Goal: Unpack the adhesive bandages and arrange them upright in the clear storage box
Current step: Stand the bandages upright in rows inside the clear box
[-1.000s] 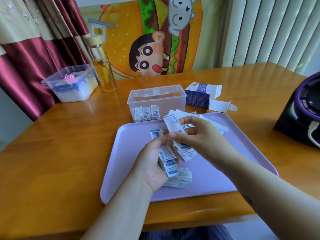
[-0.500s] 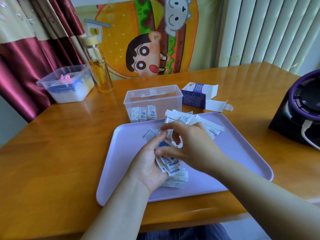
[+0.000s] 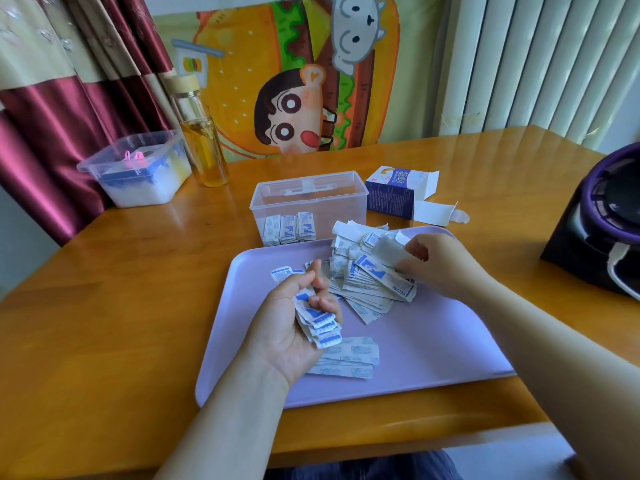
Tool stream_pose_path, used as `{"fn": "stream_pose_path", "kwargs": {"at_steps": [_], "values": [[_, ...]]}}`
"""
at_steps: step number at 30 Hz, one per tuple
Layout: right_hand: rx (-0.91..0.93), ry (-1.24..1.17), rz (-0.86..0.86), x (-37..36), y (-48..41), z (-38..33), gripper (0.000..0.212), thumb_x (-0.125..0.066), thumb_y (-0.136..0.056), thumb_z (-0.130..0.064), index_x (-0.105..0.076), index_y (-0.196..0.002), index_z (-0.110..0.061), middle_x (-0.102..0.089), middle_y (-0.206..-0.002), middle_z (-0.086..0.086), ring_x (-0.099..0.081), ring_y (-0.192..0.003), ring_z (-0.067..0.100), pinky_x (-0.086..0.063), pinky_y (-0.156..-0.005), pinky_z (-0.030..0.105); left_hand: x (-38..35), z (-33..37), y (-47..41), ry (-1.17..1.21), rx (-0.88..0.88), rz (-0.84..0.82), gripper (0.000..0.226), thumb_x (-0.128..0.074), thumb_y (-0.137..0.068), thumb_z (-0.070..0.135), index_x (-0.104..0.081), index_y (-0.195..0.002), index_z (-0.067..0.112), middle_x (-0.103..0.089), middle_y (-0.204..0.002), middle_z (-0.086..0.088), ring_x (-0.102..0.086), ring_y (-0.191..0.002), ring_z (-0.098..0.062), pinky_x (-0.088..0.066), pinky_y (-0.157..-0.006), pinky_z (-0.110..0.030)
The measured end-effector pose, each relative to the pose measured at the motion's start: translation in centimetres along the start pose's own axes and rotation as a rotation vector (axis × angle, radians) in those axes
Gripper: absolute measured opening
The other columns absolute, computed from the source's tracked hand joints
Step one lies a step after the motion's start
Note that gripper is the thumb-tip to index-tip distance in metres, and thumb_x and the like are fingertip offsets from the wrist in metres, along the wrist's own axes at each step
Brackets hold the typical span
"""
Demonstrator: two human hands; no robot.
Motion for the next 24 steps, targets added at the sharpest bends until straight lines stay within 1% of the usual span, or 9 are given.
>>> {"fn": "stream_pose_path", "kwargs": {"at_steps": [2, 4, 7, 9, 11, 15, 18, 21, 24], "values": [[0.051, -0.028, 0.049, 0.7, 0.4, -0.5, 0.032, -0.065, -0.084, -0.022, -0.046, -0.059, -0.024, -0.047, -0.058, -0.008, -0.04, -0.054, 0.01, -0.027, -0.046, 0.021, 0.1, 0.1, -0.1, -0.032, -0.016, 0.004, 0.023, -0.053, -0.087, 0.012, -0.057, -0.11, 0.014, -0.051, -0.068, 0.002, -0.034, -0.043, -0.003, -0.037, -0.043, -0.013], [0.12, -0.113, 0.166, 1.3, 1.1, -1.4, 0.026, -0.067, -0.081, -0.02, -0.05, -0.062, -0.023, -0.052, -0.061, -0.008, -0.045, -0.058, 0.011, -0.033, -0.049, 0.02, 0.0, 0.1, -0.1, -0.081, -0.052, -0.003, 0.03, -0.057, -0.08, 0.012, -0.056, -0.109, 0.017, -0.05, -0.069, 0.004, -0.031, -0.04, -0.003, -0.031, -0.042, -0.013], [0.413, -0.138, 0.288, 0.9, 3.0, -3.4, 0.018, -0.07, -0.078, -0.012, -0.055, -0.072, -0.019, -0.056, -0.071, -0.006, -0.051, -0.067, 0.008, -0.04, -0.062, 0.011, -0.7, -0.3, 0.1, -0.187, -0.108, -0.036, 0.027, -0.063, -0.071, 0.015, -0.06, -0.098, 0.018, -0.05, -0.072, 0.004, -0.03, -0.038, -0.003, -0.027, -0.043, -0.013], [0.605, -0.136, 0.297, -0.2, 4.4, -4.7, 0.016, -0.067, -0.076, -0.012, -0.053, -0.076, -0.019, -0.054, -0.079, -0.002, -0.052, -0.07, 0.017, -0.045, -0.065, 0.022, -1.3, -1.0, 0.3, -0.278, -0.136, -0.073, 0.02, -0.065, -0.072, 0.017, -0.062, -0.092, 0.016, -0.052, -0.072, 0.004, -0.03, -0.04, -0.002, -0.027, -0.044, -0.013], [0.669, -0.158, 0.294, -1.2, 5.4, -5.5, 0.011, -0.058, -0.077, -0.018, -0.048, -0.079, -0.023, -0.05, -0.084, -0.005, -0.052, -0.072, 0.022, -0.048, -0.06, 0.037, -1.7, -1.4, 0.5, -0.366, -0.171, -0.089, 0.018, -0.065, -0.072, 0.018, -0.063, -0.09, 0.016, -0.05, -0.069, 0.004, -0.031, -0.043, -0.002, -0.028, -0.044, -0.013], [0.716, -0.253, 0.19, -2.1, 6.3, -6.4, 0.007, -0.058, -0.079, -0.012, -0.054, -0.081, -0.018, -0.052, -0.089, -0.004, -0.064, -0.093, 0.018, -0.053, -0.069, 0.038, -1.5, -1.3, 0.5, -0.416, -0.199, -0.075, 0.008, -0.062, -0.079, 0.016, -0.062, -0.086, 0.017, -0.045, -0.062, 0.006, -0.032, -0.042, -0.002, -0.029, -0.042, -0.013], [0.669, -0.335, 0.094, -1.8, 6.5, -6.9, 0.007, -0.066, -0.08, -0.012, -0.061, -0.077, -0.017, -0.057, -0.086, 0.0, -0.061, -0.085, 0.001, -0.05, -0.071, 0.022, -1.0, -0.8, 0.3, -0.356, -0.196, -0.019, 0.01, -0.054, -0.089, 0.013, -0.064, -0.09, 0.016, -0.047, -0.061, 0.006, -0.033, -0.04, -0.003, -0.029, -0.04, -0.013], [0.419, -0.381, 0.073, -1.5, 6.4, -7.1, 0.019, -0.07, -0.082, -0.013, -0.058, -0.073, -0.024, -0.061, -0.073, 0.001, -0.058, -0.062, 0.014, -0.051, -0.064, 0.032, -0.8, -0.4, 0.3, -0.298, -0.193, 0.038, 0.008, -0.054, -0.091, 0.014, -0.061, -0.087, 0.015, -0.048, -0.058, 0.005, -0.035, -0.038, -0.003, -0.031, -0.039, -0.013], [0.255, -0.559, -0.1, -1.8, 6.4, -7.3, 0.015, -0.072, -0.08, -0.007, -0.06, -0.077, -0.014, -0.063, -0.068, 0.002, -0.06, -0.057, 0.018, -0.053, -0.062, 0.033, -0.9, -0.5, 0.4, -0.388, -0.164, 0.05, 0.015, -0.055, -0.091, 0.02, -0.065, -0.083, 0.014, -0.057, -0.056, 0.0, -0.051, -0.041, -0.008, -0.042, -0.042, -0.015]]}}
Point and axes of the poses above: each hand's wrist, its own y-axis away from the middle knuckle, its own x-axis out of the back of the hand, z = x × y, the point moved 2 cm from there along -y, towards the middle knuckle
